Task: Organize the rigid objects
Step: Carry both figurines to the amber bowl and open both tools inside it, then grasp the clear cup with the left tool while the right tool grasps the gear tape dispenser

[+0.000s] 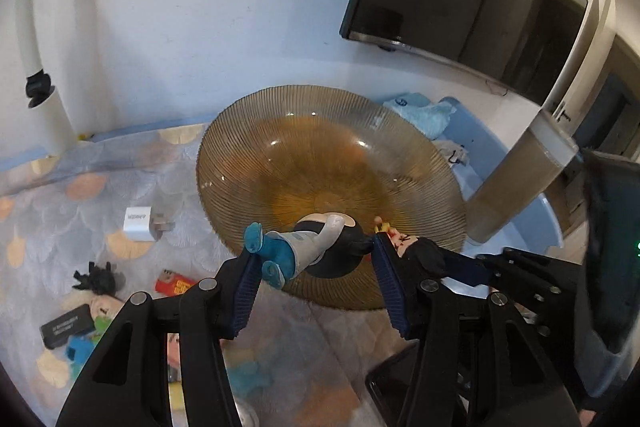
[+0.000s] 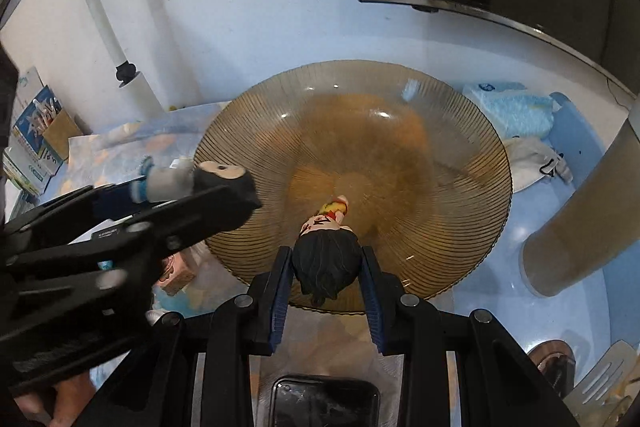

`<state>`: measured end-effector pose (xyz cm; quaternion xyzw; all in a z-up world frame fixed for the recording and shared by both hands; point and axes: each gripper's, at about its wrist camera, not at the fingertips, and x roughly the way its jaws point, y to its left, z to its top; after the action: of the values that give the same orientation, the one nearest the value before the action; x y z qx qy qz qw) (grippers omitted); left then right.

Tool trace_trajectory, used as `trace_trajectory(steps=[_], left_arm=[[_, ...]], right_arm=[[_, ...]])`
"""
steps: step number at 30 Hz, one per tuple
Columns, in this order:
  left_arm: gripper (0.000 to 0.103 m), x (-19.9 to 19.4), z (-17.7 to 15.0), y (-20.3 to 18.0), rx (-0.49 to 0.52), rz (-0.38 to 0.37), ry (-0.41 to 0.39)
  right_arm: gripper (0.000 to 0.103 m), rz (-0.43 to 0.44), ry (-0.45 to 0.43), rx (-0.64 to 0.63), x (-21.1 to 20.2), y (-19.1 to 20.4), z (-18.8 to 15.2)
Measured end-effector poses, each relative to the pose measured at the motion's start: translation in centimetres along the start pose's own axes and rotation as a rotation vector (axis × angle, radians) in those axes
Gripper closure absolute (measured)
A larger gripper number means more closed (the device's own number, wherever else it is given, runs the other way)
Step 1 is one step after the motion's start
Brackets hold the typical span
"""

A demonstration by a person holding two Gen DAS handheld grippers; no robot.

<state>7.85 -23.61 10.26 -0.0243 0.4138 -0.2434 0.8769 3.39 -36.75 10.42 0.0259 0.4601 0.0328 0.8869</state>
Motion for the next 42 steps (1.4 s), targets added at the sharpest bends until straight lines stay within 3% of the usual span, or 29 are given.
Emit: trace_trajectory(steps=[1, 3, 6, 11, 14, 19, 24, 28, 31, 36, 42], left_arm=[[0.05, 0.0, 0.0, -0.1, 0.008, 0.001, -0.007], [0.028, -0.5, 0.4, 0.0, 0.025, 0.013, -0.038], [0.027, -3.0, 0.9, 1.3, -0.02, -0.003, -0.096], [0.027, -11.7, 1.2, 5.1, -0.099, 0.005, -0.241], [0.027, -17.3, -0.1, 7.4, -0.131, 0.043, -0.309], [0.027, -23.8, -4.5, 10.8, -0.146, 0.16, -0.36], [0.027, -24.1, -11.0, 14.2, -0.208, 0.217, -0.288], [0.027, -20.8, -17.6, 16.7, -0.338, 0.129, -0.164], [0.027, -18.3, -20.3, 16.6, -0.392, 0.05, -0.104], [0.027, -14.8, -20.6, 13.1, -0.297, -0.009, -0.008], [0.029, -11.5, -20.4, 10.9, -0.209, 0.068, 0.062]], right_arm=[[0.071, -0.004, 0.0, 0.008, 0.0, -0.3, 0.0], [0.061, -0.024, -0.004, 0.024, -0.1, -0.9, 0.0], [0.058, -0.043, -0.038, 0.044, -1.6, -1.6, -0.2], [0.058, -0.036, -0.129, 0.021, -6.4, -0.5, -0.6], [0.051, 0.008, -0.169, 0.002, -8.9, 1.3, -1.1], [0.05, 0.098, -0.193, -0.071, -11.0, 6.1, -3.1], [0.05, 0.17, -0.114, -0.118, -8.7, 10.4, -6.8], [0.05, 0.207, 0.011, -0.138, -4.5, 13.1, -10.3], [0.05, 0.2, 0.066, -0.157, -2.7, 13.7, -11.8], [0.05, 0.211, 0.119, -0.135, -0.4, 13.5, -11.8], [0.05, 0.235, 0.124, -0.051, 2.1, 12.2, -9.5]])
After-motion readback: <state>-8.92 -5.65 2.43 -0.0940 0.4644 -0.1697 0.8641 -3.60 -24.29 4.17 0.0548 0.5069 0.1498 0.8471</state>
